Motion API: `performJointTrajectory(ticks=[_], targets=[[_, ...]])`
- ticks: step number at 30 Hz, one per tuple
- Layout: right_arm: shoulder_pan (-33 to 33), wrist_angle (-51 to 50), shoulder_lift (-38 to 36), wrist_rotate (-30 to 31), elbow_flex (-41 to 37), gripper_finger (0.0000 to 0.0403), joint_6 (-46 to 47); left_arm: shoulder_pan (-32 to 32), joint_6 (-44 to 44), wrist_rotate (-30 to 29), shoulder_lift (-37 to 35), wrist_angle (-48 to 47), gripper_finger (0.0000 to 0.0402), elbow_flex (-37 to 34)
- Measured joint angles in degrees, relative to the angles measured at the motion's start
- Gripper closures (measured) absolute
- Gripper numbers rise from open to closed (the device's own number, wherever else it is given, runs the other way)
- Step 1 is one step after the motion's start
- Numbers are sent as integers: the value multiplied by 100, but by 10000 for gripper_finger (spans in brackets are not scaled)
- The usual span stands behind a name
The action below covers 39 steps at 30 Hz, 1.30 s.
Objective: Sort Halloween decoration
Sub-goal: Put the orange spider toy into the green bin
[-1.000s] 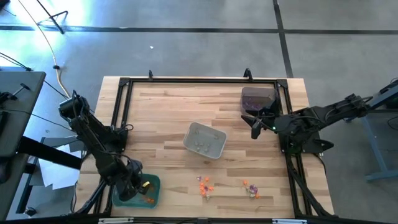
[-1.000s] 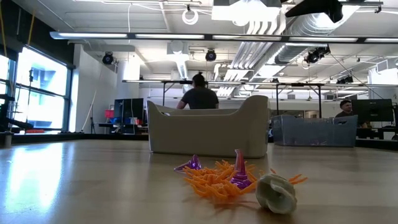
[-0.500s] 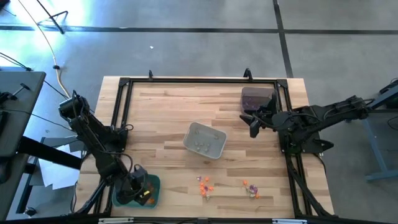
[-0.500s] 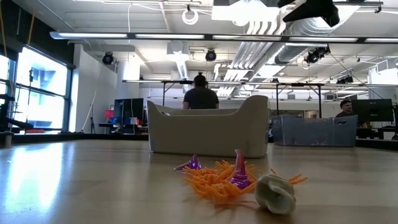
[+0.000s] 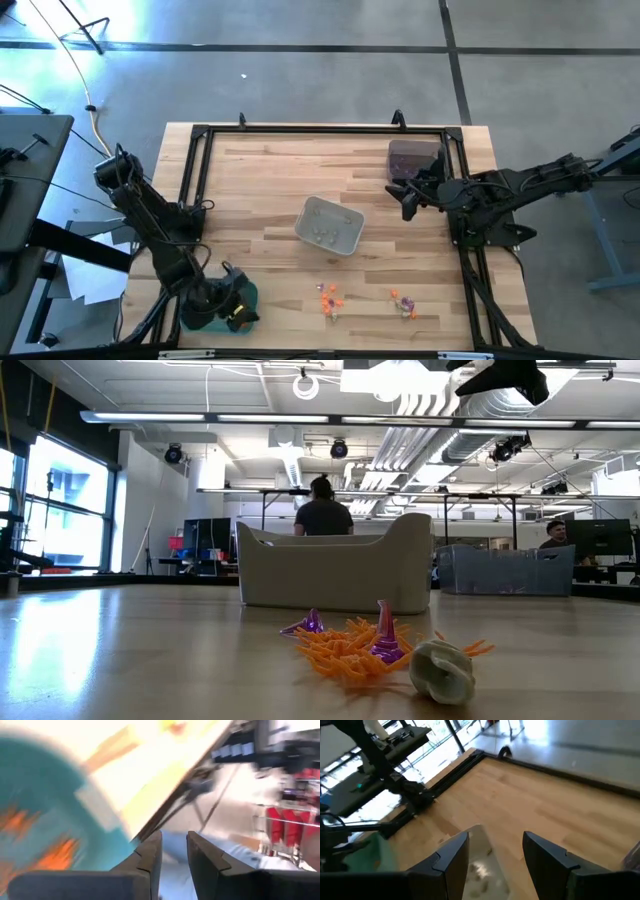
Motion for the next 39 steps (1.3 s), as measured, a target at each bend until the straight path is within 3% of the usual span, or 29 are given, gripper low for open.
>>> performJointTrajectory(ticks=[3, 9, 15, 18, 25, 30, 33, 39], targets=[[-2, -150, 0, -478, 0, 221, 449, 143, 775, -274, -63, -207, 335, 322], [22, -923, 237, -2416, 2, 222, 2093, 766, 2421, -225, -233, -1144, 348, 917], [472, -1256, 1083, -4590, 2, 234, 2942, 1279, 3816, 289, -231, -2085, 351, 1327], [900, -1166, 1659, -5322, 2, 243, 3113, 1489, 4565, 302, -247, -2176, 351, 1414], [1504, -861, 3062, -5554, 2, 253, 3241, 1873, 5982, 304, -400, -2189, 351, 1418], [1566, 469, 3976, -5569, 2, 254, 3278, 2012, 6605, 333, -576, -2246, 351, 1418], [1563, 1000, 4349, -5565, 2, 254, 3341, 2061, 6766, 485, -666, -2366, 351, 1418], [1563, 736, 4637, -5565, 2, 254, 3523, 2064, 6769, 698, -728, -2619, 351, 1417]])
